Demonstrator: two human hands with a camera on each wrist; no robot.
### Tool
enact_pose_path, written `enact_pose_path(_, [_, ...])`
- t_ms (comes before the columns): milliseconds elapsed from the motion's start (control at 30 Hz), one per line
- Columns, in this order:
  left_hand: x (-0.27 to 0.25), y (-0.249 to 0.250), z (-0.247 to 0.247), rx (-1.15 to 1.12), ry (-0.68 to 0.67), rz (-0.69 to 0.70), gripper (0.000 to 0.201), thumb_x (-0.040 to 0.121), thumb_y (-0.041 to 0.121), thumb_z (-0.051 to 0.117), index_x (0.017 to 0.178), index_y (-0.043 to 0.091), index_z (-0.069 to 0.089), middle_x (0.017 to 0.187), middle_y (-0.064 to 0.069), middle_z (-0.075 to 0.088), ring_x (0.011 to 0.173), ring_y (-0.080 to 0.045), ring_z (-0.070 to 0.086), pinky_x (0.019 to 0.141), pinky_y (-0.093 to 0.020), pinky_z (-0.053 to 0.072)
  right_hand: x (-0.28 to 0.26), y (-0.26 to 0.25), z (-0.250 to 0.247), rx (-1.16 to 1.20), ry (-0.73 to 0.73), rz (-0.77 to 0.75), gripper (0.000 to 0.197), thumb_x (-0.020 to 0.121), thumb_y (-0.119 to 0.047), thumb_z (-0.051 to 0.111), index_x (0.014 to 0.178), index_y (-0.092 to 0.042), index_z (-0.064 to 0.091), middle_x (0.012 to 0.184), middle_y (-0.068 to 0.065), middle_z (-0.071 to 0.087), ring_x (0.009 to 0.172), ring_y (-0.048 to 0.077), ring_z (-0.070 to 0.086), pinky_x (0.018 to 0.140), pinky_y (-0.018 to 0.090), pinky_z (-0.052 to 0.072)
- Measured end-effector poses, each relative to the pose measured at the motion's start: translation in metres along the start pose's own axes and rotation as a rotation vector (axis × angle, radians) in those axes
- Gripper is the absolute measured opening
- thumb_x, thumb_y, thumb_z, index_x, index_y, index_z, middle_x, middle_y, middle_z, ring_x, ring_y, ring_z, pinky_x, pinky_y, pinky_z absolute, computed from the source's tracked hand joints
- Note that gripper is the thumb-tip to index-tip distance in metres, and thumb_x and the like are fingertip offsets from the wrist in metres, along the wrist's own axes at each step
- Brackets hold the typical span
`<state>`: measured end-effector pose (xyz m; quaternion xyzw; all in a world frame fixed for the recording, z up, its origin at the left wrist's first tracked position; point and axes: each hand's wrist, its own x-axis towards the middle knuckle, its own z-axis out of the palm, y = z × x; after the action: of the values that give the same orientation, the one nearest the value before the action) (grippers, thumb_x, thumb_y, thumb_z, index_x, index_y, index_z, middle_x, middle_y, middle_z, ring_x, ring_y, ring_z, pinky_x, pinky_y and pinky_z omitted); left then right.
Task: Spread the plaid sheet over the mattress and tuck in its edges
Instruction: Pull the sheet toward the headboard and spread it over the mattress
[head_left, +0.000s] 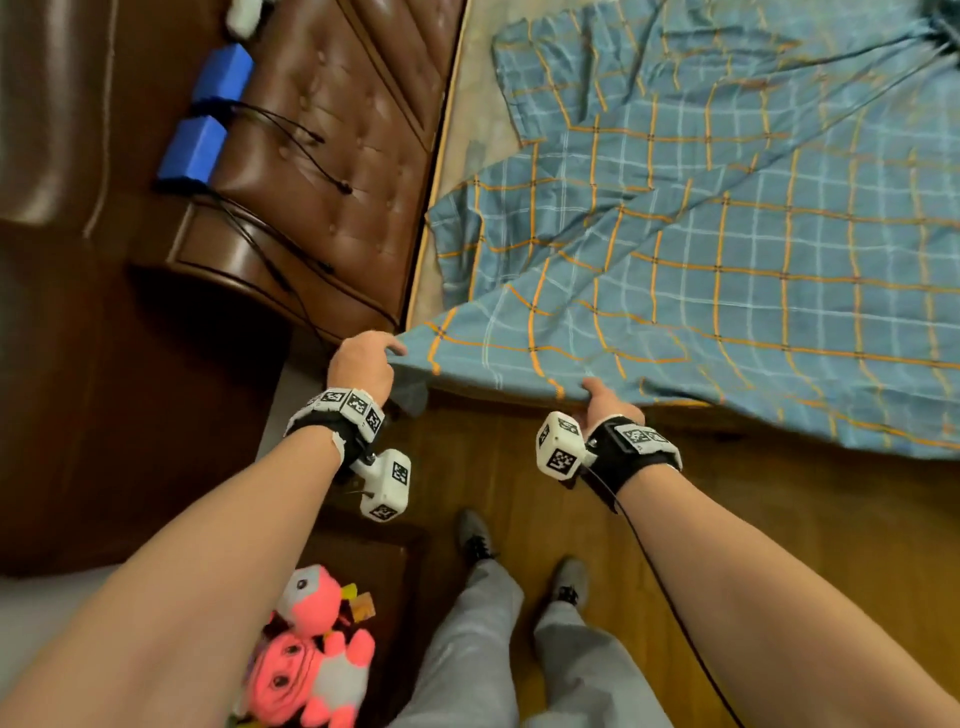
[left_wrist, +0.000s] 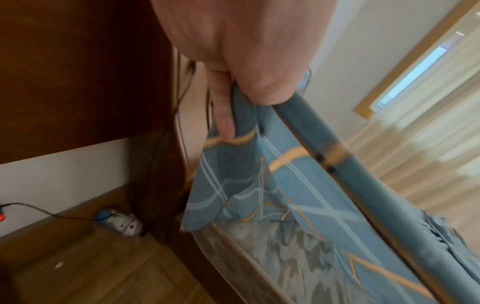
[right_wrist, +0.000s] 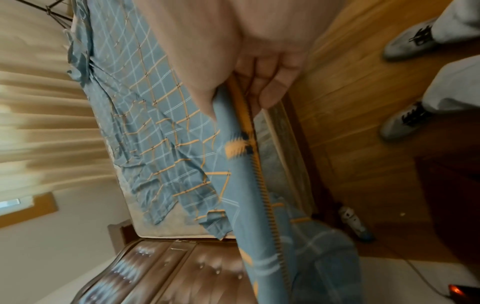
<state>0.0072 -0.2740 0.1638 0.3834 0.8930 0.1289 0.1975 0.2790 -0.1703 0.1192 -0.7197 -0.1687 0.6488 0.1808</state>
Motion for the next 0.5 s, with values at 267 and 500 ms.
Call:
enact_pose_path(267, [-0.014,-0.021,0.007,-0.248,-0.046,0.030,0.039,0.073,-0.001,0.055,0.087,0.027,0.078,0.095,-0.004,0.075,0.087,-0.021,0.067,0.073,-0.017,0.045,-0.021,0.036,-0.013,0.061,0.592,-0.318,0.071,0.074,-0.014,0.079,0.130,-0.014,0.036,0.111,0.013,0.060,0.094,0.030,0.062,0.082,0.034,0.042])
enact_pose_path(500, [0.006,-0.066,0.017,-0.076,-0.085,0.101,0.029,0.084,0.023,0.062,0.111,0.028,0.072,0.108,-0.008,0.073,0.102,-0.030,0.065,0.091,-0.033,0.052,-0.021,0.078,0.008,-0.316,0.535,-0.429,0.028,0.082,-0.025,0.068,0.110,-0.022,0.070,0.112,0.002,0.069,0.104,0.024,0.063,0.084,0.026,0.043])
